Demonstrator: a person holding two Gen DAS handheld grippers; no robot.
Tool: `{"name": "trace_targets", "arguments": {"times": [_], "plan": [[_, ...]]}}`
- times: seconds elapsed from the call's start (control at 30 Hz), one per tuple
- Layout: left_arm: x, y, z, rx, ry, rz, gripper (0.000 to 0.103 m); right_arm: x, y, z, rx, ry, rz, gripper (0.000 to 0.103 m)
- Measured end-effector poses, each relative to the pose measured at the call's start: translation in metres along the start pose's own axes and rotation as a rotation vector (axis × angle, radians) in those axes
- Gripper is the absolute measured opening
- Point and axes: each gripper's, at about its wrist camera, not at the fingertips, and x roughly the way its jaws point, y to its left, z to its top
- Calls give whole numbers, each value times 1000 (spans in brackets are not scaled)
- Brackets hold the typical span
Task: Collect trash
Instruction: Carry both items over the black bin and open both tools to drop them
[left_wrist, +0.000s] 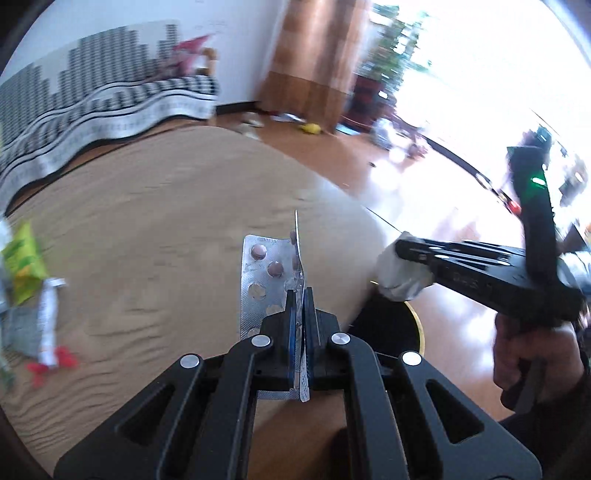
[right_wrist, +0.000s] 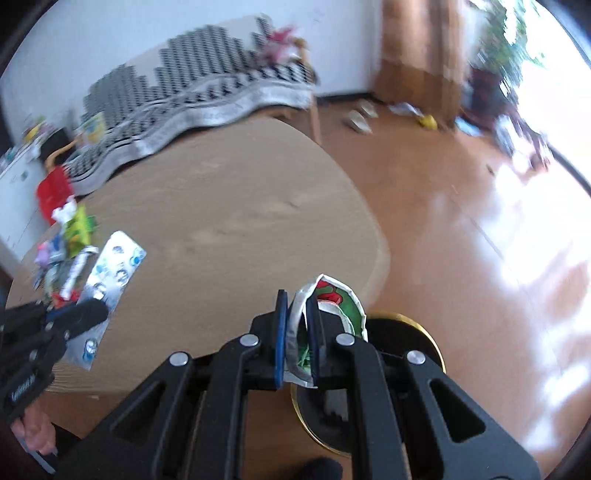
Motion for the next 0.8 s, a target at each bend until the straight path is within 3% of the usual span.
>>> {"name": "trace_targets", "arguments": {"times": [0.1, 0.27, 0.73, 0.77, 0.8], "plan": [[22, -30, 0, 48, 25, -51, 3, 16, -36, -13, 70, 89, -36, 11], [44, -50, -2, 84, 61, -97, 3, 36, -72, -26, 151, 190, -43, 11], [83, -60, 3, 101, 123, -131, 3, 44, -82, -24, 177, 218, -53, 12], [85, -62, 2, 101, 127, -135, 3, 44, -82, -24, 188, 219, -52, 18], [87, -63, 2, 102, 132, -138, 3, 42, -83, -23, 196, 215, -53, 37]]}}
